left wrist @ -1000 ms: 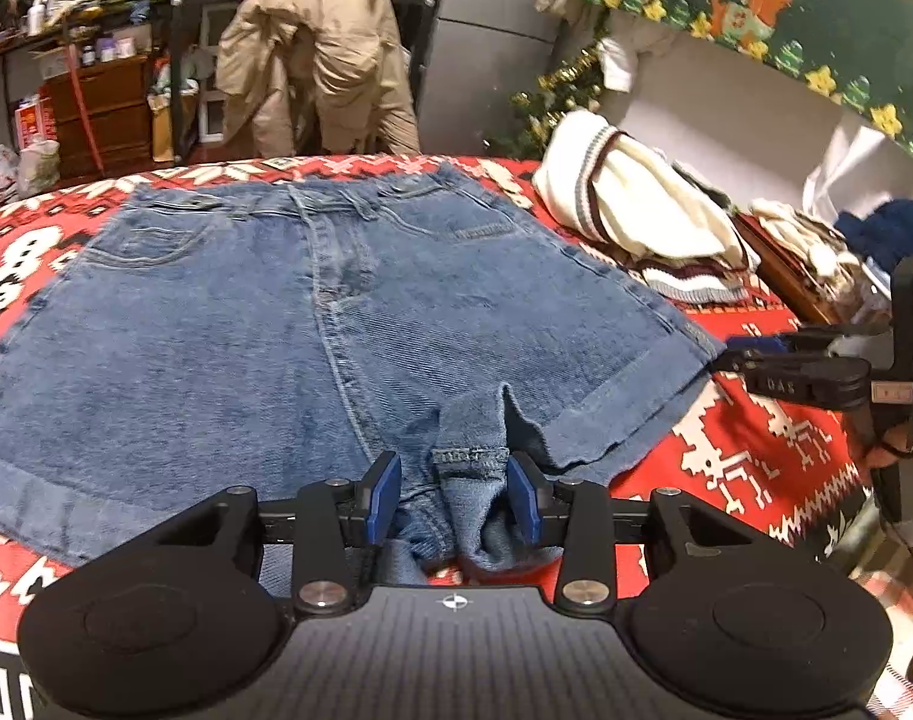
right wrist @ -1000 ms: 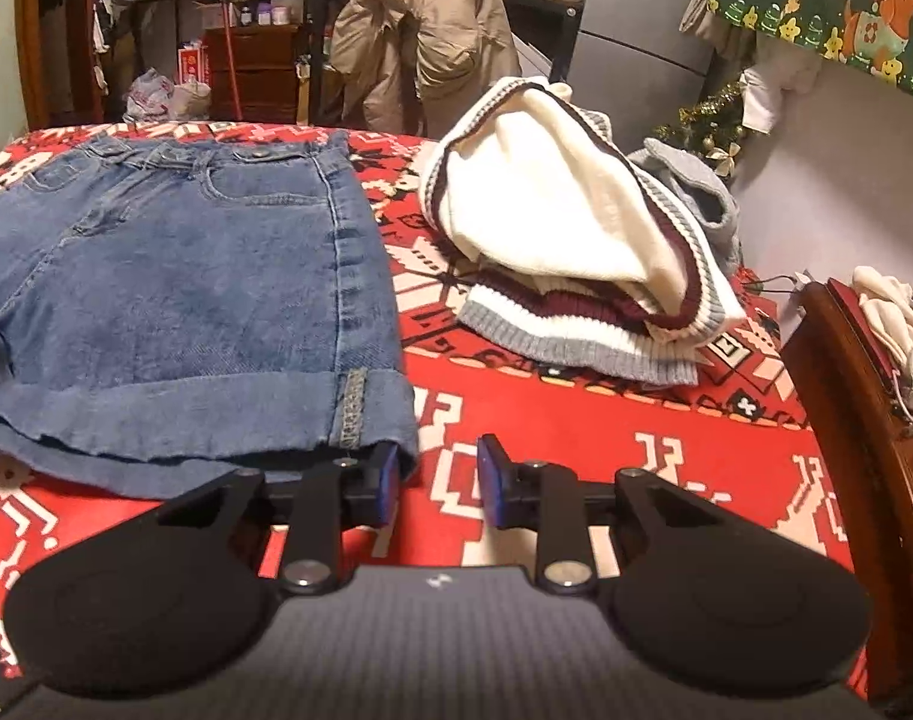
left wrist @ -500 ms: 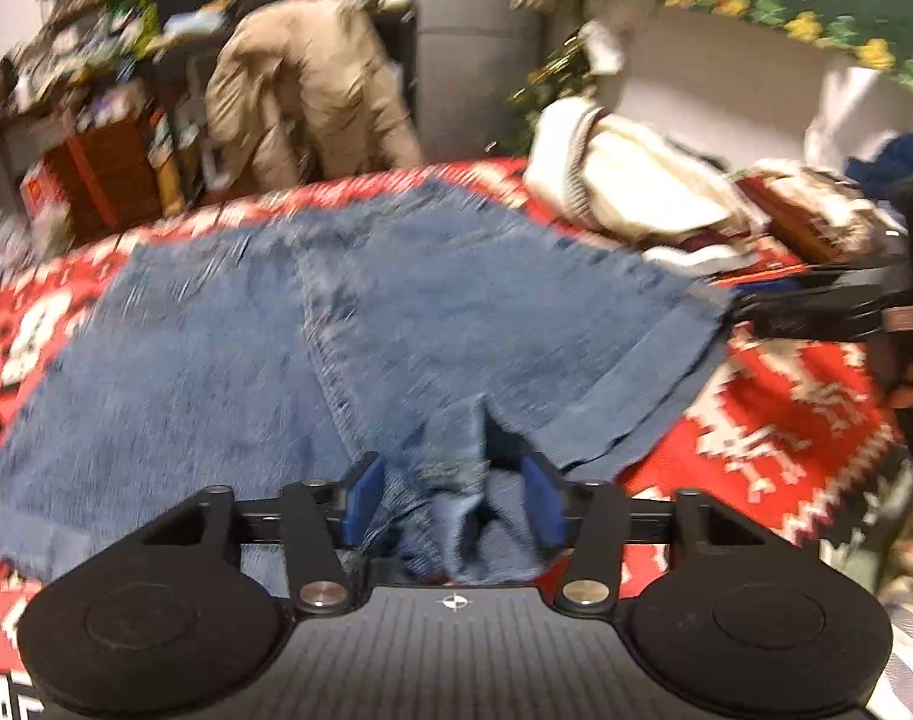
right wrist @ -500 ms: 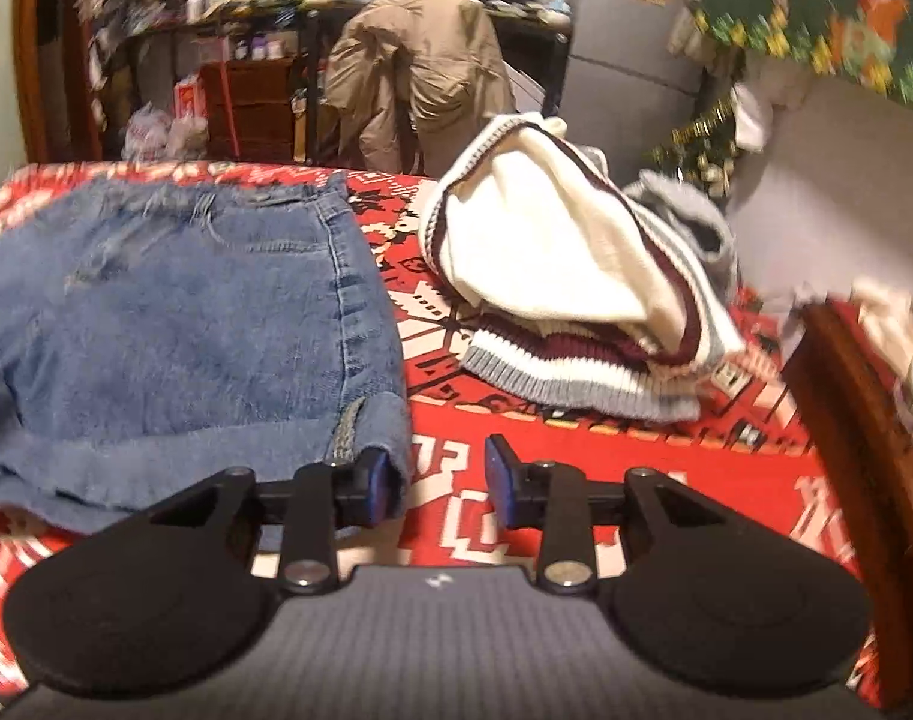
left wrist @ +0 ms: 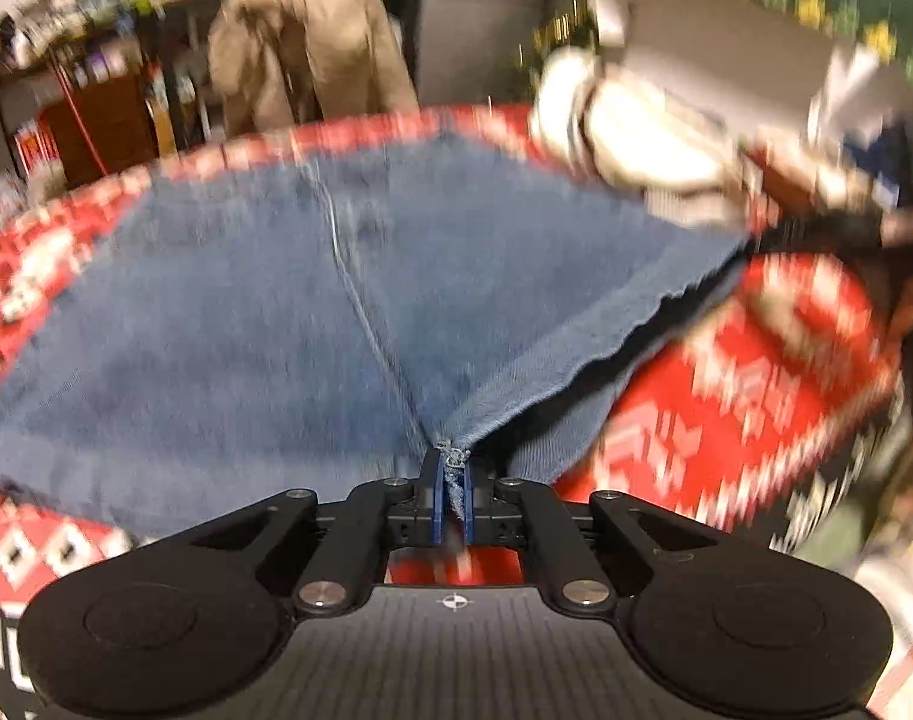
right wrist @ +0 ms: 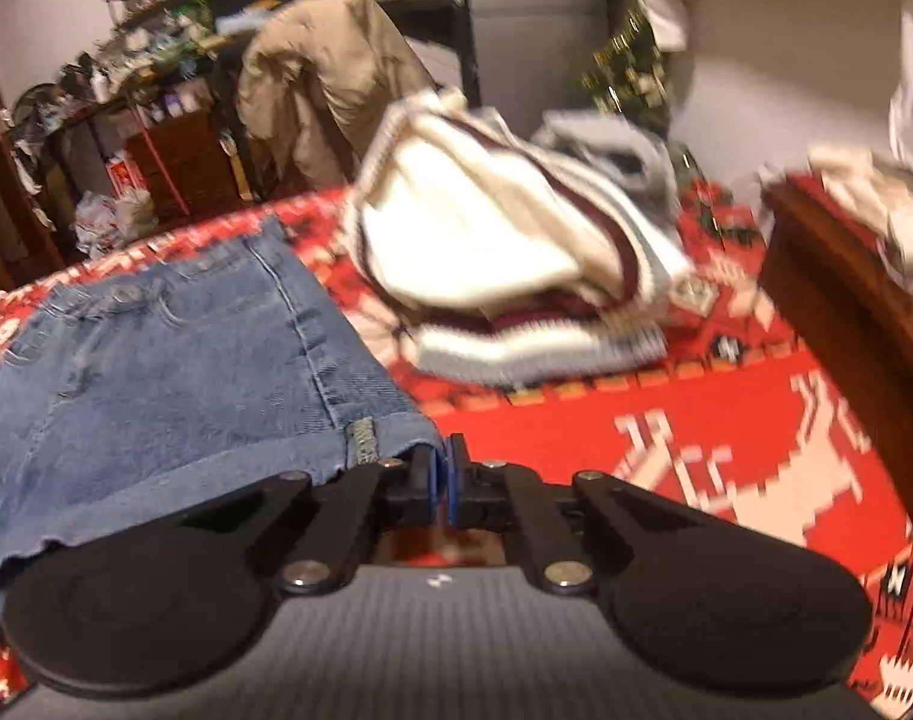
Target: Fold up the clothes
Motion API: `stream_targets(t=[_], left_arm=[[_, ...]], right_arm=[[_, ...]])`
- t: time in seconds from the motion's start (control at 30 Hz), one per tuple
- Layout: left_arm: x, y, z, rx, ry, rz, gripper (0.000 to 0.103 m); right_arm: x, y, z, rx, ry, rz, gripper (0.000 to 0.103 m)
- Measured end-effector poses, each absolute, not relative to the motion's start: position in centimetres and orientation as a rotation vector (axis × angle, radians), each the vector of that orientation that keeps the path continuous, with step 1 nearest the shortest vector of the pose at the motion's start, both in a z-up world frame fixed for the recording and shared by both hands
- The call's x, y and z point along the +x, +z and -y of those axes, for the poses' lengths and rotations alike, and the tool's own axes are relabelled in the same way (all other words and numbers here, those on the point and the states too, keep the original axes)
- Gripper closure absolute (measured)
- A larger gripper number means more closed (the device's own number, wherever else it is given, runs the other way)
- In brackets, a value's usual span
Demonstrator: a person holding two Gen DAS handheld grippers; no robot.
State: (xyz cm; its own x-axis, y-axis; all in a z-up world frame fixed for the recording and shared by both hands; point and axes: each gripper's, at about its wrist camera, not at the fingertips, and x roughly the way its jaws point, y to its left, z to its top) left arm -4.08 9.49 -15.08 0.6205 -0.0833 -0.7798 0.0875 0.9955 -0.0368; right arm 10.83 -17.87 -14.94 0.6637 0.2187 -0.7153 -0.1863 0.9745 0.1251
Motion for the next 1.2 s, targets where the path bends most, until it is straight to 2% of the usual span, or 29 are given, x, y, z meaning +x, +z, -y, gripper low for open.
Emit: stream_targets(t=[0.13,0.4,0.47,0.63,0.7,0.93,1.2], left_arm=[[-4.4,-15.1,-8.4,0.074,-0.109,-0.892,0.097],[-4.7,-15.5,-8.7,0.065,-0.135,-0.919,0.096],[-4.7,-15.3,-8.8,0.053,-0.143,-0.918,0.094],[-5.1,-14.1,-9.1,0.015,-0.147,-0.903,0.078],[-5.1,-13.2,-9.8,-0.043,-0.146,-0.901,0.073],[-5.0,-8.7,-14.3,-0.23,-0.148,-0.861,0.069],[-5.0,-3.9,-22.8,-0.086,-0.01,-0.78,0.069]], right_arm=[[10.9,-16.1,17.6,-0.001,0.211,-0.846,0.1],[10.5,-16.1,18.5,0.035,0.234,-0.85,0.09],[10.1,-16.0,18.7,0.033,0.237,-0.859,0.088],[8.5,-14.9,19.3,0.018,0.216,-0.872,0.088],[7.6,-13.8,19.4,0.031,0.223,-0.846,0.087],[2.8,-8.2,16.1,0.096,0.402,-0.727,0.086],[-2.0,-7.0,6.5,0.021,0.628,-0.771,0.086]])
